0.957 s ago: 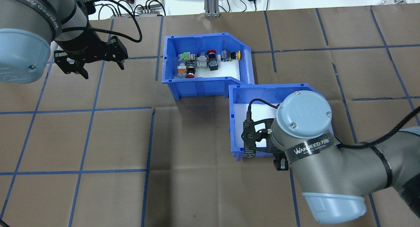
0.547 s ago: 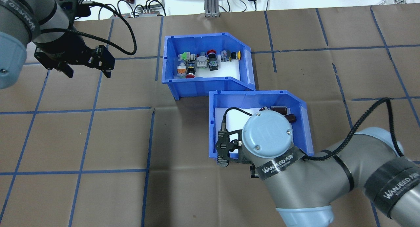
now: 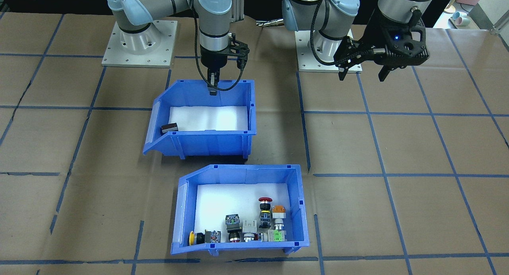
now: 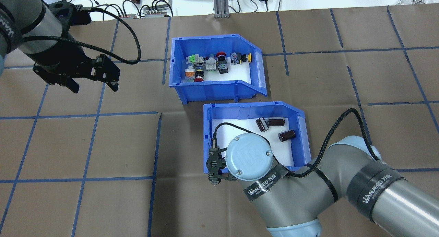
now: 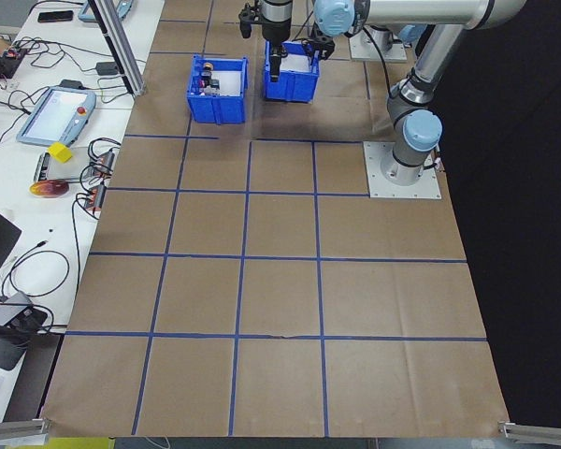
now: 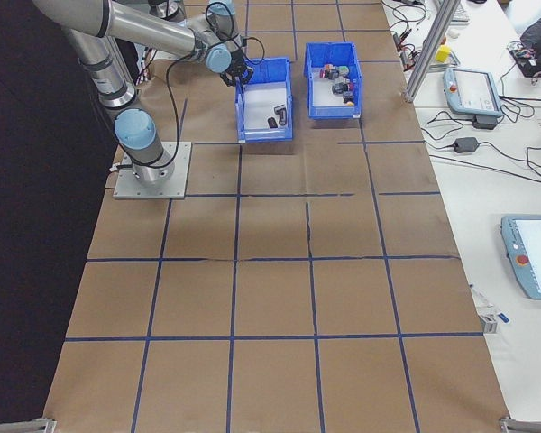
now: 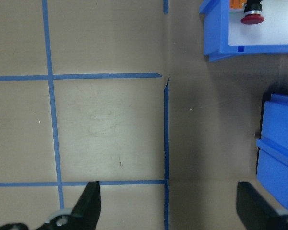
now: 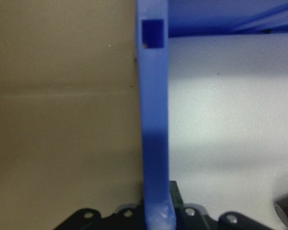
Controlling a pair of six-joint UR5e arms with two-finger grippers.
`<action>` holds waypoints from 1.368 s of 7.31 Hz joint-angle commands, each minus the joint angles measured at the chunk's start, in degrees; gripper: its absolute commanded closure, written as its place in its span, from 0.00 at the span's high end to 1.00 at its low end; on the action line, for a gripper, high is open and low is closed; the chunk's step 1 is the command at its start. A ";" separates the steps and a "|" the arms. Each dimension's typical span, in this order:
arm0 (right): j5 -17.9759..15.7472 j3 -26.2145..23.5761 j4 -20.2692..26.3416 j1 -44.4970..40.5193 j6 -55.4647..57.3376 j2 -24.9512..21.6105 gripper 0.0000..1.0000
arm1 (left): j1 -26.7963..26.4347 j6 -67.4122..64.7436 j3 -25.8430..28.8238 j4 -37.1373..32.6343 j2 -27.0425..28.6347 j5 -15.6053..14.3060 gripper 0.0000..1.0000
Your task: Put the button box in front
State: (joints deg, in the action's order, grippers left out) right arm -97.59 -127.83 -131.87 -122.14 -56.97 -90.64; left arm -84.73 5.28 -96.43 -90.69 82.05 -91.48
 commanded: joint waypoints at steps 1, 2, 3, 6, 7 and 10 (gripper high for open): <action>-0.06 0.03 -0.41 -0.55 0.46 0.91 0.12 | -2.44 -2.71 -0.69 -0.72 -1.62 -0.20 0.99; 0.03 0.12 -0.32 -0.55 0.54 0.99 0.14 | -3.85 -2.64 -0.61 -0.72 -1.98 -0.71 0.99; -0.15 0.47 -0.06 -0.55 0.55 1.08 0.14 | -4.73 -2.81 -0.61 -0.72 -1.98 -0.72 0.99; 0.11 1.79 0.47 -0.47 0.63 1.26 0.88 | -6.06 -5.72 -0.52 -0.81 -1.80 -0.28 0.99; -0.15 1.88 0.56 -0.38 0.63 1.17 1.00 | -6.06 -5.63 -0.52 -0.81 -1.80 -0.28 0.99; -0.58 6.42 6.15 1.29 0.63 0.65 1.00 | -6.06 -5.63 -0.61 -0.72 -1.72 -0.19 0.99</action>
State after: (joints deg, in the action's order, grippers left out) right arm -97.84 -124.03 -129.01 -121.43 -56.34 -89.88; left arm -90.78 -0.38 -96.96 -91.42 80.30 -91.68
